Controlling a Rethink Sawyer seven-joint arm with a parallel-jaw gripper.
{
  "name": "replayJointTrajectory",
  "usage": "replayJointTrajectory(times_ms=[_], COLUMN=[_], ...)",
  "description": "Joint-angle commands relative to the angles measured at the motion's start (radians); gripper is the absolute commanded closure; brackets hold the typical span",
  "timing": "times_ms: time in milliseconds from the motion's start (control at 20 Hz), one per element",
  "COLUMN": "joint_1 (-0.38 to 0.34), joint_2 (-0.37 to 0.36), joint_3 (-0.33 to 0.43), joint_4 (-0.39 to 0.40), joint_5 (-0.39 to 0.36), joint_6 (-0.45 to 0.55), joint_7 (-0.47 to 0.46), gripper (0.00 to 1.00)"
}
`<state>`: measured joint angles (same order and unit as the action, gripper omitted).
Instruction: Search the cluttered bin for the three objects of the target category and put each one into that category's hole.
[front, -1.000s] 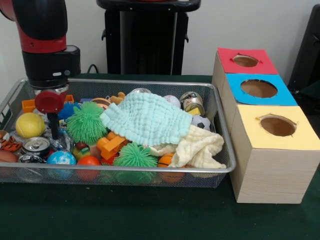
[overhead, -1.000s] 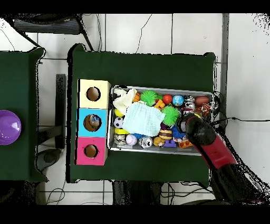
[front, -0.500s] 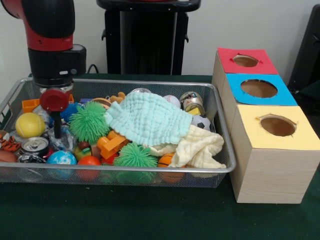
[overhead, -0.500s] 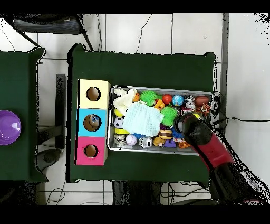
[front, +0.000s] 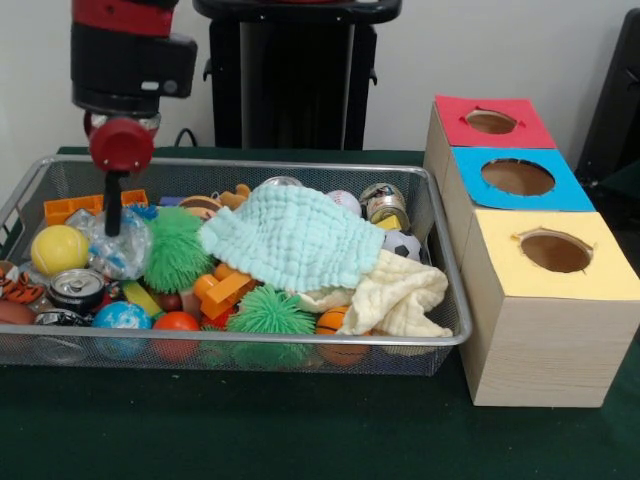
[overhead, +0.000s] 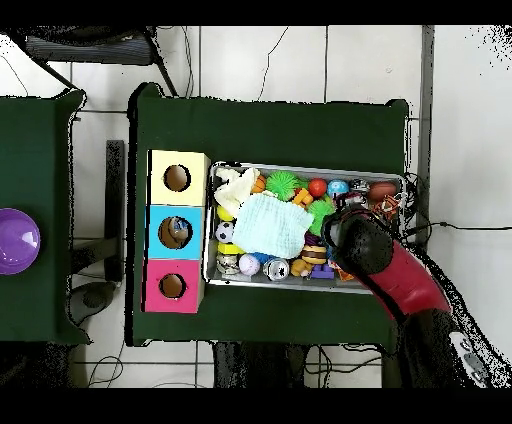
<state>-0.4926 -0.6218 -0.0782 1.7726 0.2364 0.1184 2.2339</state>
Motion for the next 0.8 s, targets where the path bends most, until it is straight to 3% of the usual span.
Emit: replayJointTrajectory(times_ms=[50,800], joint_1=[0.087,0.377], joint_2=[-0.092,-0.11], joint_3=[-0.083,-0.25], joint_4=[-0.017,-0.106], joint_5=[-0.001,0.108], joint_6=[0.18,0.365], joint_7=[0.114,0.313], gripper=[1.0,1.0])
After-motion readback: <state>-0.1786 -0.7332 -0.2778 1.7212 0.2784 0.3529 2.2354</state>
